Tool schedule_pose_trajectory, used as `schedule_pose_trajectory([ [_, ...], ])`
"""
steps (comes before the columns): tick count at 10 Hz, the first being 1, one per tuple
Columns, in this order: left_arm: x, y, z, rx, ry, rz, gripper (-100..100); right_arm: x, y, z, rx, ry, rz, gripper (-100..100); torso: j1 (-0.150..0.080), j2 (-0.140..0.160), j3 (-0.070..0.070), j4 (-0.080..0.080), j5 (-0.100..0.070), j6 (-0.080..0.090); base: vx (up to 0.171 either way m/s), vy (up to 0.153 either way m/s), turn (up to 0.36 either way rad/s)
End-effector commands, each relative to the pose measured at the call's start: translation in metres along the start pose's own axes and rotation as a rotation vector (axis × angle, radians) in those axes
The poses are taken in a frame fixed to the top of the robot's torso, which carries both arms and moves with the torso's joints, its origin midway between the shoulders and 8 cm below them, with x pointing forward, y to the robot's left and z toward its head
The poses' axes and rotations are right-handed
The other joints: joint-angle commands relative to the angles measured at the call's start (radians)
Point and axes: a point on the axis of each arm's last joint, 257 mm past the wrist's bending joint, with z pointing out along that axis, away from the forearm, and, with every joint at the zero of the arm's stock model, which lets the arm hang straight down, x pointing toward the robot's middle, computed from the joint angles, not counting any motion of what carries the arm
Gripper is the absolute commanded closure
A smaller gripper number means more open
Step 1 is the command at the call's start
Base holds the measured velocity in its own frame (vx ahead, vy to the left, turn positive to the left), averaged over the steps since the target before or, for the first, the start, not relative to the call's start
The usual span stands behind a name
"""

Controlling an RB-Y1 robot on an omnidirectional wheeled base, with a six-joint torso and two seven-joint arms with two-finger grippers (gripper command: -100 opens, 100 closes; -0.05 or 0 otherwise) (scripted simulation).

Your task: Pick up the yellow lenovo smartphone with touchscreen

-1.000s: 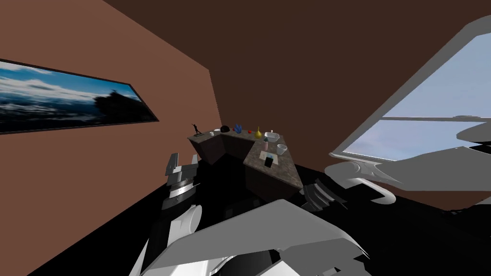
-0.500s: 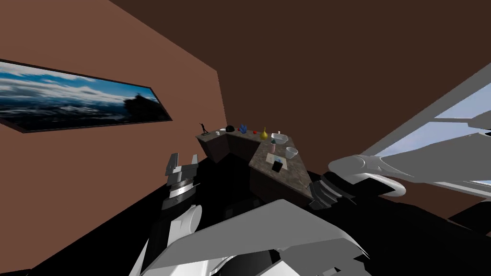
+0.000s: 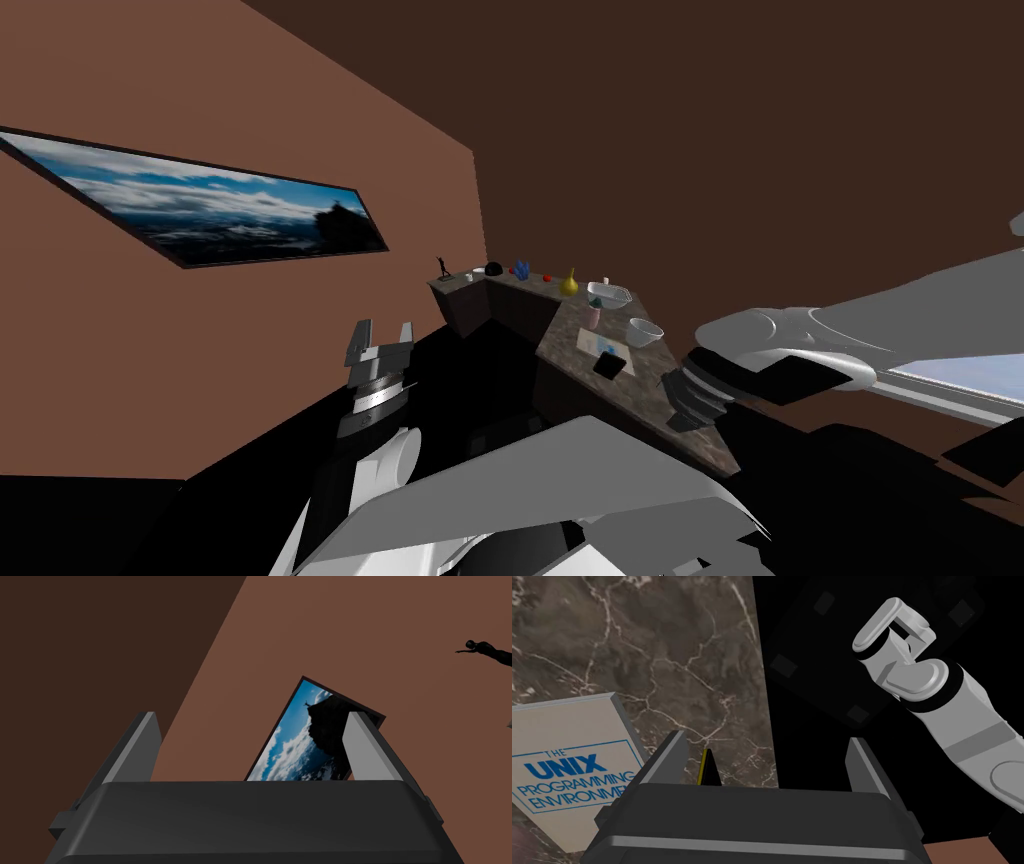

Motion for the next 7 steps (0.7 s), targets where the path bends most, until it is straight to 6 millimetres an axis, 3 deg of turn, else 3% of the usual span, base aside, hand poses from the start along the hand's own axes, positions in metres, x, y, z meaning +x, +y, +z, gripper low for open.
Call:
schedule_pose_trajectory([
  [1,0.000,0.000,0.000,0.000,0.000,0.000,0,0.010,-0.009,-0.014,0.028,0.035,0.000,-100,0.000,0.000,0.000,0.000,0.000,0.000,0.122,0.089,0.178],
  [5,0.000,0.000,0.000,0.000,0.000,0.000,0,0.028,-0.025,-0.046,0.083,0.112,-0.003,-100,0.000,-0.003,-0.002,-0.001,0.000,0.000,0.175,0.092,0.240],
  [6,0.000,0.000,0.000,0.000,0.000,0.000,0,0.026,-0.022,-0.042,0.076,0.100,-0.002,-100,0.002,-0.004,-0.002,-0.001,0.000,0.000,0.087,0.043,0.038],
  [7,0.000,0.000,0.000,0.000,0.000,0.000,0,0.027,-0.022,-0.043,0.077,0.102,-0.002,0,-0.002,0.002,0.001,0.000,0.000,0.001,0.017,0.008,-0.005],
])
